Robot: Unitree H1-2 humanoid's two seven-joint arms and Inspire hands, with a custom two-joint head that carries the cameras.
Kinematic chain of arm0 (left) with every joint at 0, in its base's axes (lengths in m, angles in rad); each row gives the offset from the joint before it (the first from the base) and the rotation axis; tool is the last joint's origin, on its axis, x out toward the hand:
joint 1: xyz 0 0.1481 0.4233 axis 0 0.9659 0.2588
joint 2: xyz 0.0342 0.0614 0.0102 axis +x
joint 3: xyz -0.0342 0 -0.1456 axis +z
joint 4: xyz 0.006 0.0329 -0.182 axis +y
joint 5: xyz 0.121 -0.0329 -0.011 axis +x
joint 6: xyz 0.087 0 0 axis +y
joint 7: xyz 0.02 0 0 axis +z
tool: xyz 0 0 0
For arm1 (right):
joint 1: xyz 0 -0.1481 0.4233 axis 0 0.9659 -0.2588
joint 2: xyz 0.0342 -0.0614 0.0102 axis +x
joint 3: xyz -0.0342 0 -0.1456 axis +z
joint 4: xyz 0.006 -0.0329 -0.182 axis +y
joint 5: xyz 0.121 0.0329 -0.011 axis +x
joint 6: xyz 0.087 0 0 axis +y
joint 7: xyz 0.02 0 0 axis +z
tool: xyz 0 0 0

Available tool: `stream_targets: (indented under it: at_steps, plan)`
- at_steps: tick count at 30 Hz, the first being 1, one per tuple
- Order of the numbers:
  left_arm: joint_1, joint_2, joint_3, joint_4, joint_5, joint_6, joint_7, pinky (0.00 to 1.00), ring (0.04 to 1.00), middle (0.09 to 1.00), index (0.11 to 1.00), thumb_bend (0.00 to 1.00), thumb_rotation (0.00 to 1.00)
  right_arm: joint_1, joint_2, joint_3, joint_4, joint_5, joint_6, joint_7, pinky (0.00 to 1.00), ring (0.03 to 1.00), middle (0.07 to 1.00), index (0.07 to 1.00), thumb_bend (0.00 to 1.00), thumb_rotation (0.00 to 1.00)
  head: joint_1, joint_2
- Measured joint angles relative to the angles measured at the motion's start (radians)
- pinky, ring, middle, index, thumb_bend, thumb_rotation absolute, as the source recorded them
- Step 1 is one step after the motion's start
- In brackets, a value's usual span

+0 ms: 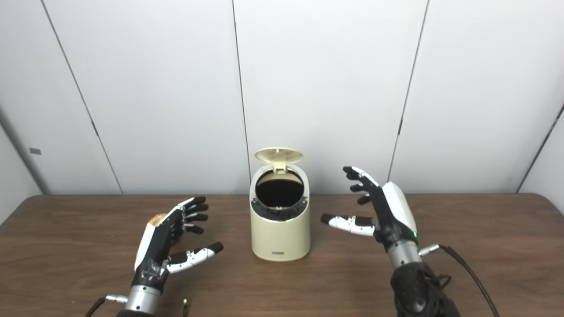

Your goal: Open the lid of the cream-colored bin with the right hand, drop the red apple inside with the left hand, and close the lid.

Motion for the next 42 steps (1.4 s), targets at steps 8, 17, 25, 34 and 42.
stream_targets:
  at_steps: [8, 17, 25, 34, 42]
  plan:
    - [0.000, 0.007, -0.001, 0.002, 0.006, 0.000, 0.000, 0.61, 0.716, 0.771, 0.817, 0.75, 0.09, 0.079, 0.042, 0.003, 0.117, 0.028, -0.168, -0.090, 0.66, 0.768, 0.841, 0.846, 0.74, 0.47, 0.006, -0.008]
    - [0.001, 0.007, 0.000, 0.001, 0.006, 0.000, 0.001, 0.59, 0.705, 0.757, 0.810, 0.75, 0.09, 0.085, 0.049, 0.001, 0.141, 0.042, -0.218, -0.121, 0.66, 0.770, 0.839, 0.844, 0.75, 0.41, 0.018, -0.005]
    - [0.010, 0.025, 0.017, -0.038, 0.068, -0.002, 0.027, 0.55, 0.689, 0.753, 0.783, 0.73, 0.03, 0.085, 0.049, 0.001, 0.140, 0.062, -0.220, -0.122, 0.68, 0.777, 0.845, 0.848, 0.75, 0.40, 0.142, -0.024]
    - [0.017, 0.085, 0.095, -0.110, 0.240, 0.021, 0.135, 0.63, 0.738, 0.759, 0.780, 0.77, 0.09, 0.094, 0.026, -0.002, 0.127, 0.079, -0.220, -0.112, 0.66, 0.763, 0.848, 0.851, 0.68, 0.28, 0.232, -0.041]
    - [0.017, 0.120, 0.139, -0.107, 0.286, 0.084, 0.198, 0.71, 0.797, 0.791, 0.795, 0.76, 0.11, 0.096, 0.001, -0.005, 0.126, 0.084, -0.224, -0.109, 0.66, 0.759, 0.847, 0.853, 0.68, 0.28, 0.248, -0.040]
